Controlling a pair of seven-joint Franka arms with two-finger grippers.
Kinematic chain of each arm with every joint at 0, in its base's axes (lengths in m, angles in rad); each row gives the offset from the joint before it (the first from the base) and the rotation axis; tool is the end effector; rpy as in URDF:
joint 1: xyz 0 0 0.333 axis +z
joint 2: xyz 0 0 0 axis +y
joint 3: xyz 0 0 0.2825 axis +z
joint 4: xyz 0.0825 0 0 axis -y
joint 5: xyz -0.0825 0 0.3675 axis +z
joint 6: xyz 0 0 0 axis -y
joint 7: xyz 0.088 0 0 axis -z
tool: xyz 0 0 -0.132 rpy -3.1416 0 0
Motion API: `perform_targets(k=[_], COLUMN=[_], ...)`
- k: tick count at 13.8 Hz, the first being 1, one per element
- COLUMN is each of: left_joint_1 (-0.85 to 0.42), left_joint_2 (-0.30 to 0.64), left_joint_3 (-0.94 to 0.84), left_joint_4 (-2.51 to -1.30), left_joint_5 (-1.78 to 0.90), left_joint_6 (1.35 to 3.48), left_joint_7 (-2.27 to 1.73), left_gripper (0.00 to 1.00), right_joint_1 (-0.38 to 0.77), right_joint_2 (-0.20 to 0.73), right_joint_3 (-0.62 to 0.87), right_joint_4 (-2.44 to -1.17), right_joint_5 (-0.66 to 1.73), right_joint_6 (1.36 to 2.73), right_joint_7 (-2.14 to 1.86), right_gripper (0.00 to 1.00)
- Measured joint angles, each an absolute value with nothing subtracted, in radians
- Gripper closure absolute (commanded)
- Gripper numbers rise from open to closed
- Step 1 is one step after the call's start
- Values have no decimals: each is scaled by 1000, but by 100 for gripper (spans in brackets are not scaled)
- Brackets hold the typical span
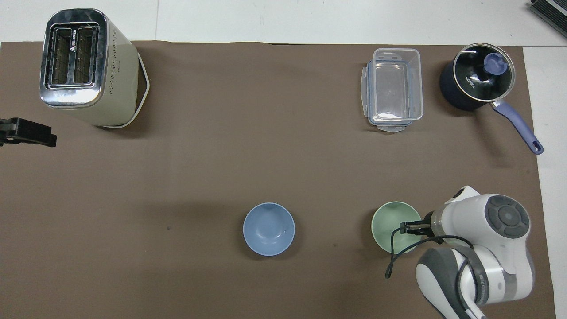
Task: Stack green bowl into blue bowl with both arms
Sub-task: 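Grasp the green bowl rim with the right gripper while the left gripper retracts, then carry the green bowl with the right gripper over the blue bowl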
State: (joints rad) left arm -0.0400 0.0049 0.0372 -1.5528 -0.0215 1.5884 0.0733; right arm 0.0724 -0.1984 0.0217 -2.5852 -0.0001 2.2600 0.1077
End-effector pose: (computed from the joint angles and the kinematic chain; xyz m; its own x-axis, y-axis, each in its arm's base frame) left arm 0.5423 -0.0044 0.5732 0.9966 -0.0756 0.0322 -0.0763 -0.9969 0.0190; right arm 0.4059 0.0379 0.2730 0.9920 -0.0152 -0.1253 -0.0131 -0.9998 0.0179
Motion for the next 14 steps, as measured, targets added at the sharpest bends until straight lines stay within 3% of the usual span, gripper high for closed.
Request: perform_targets(k=[2,4,9,14], left_joint_1=[-32,-32,-33,-33], left_joint_2=[7,10,11,11], left_joint_3=[39,39,32,34], left_joint_4=[-1545,-1545,-1545,-1545], left_joint_5=[-21,-21,-21,-21], left_joint_6=[1588,1585,1576,1576], left_joint_7=[41,8,-1,-3], left_gripper=[0,0,0,0], right_joint_1=[72,72,101,302], right_joint_2=[-198,-199,-220,-226], right_joint_3=[22,22,24,33], right_joint_4=[-2585,-2584,-2512,-2398], right_joint_5=[1,36,67,119], right_joint_6=[2261,2262,2179,2092], right_joint_7=[108,108,105,298], right_gripper=[88,100,100,100])
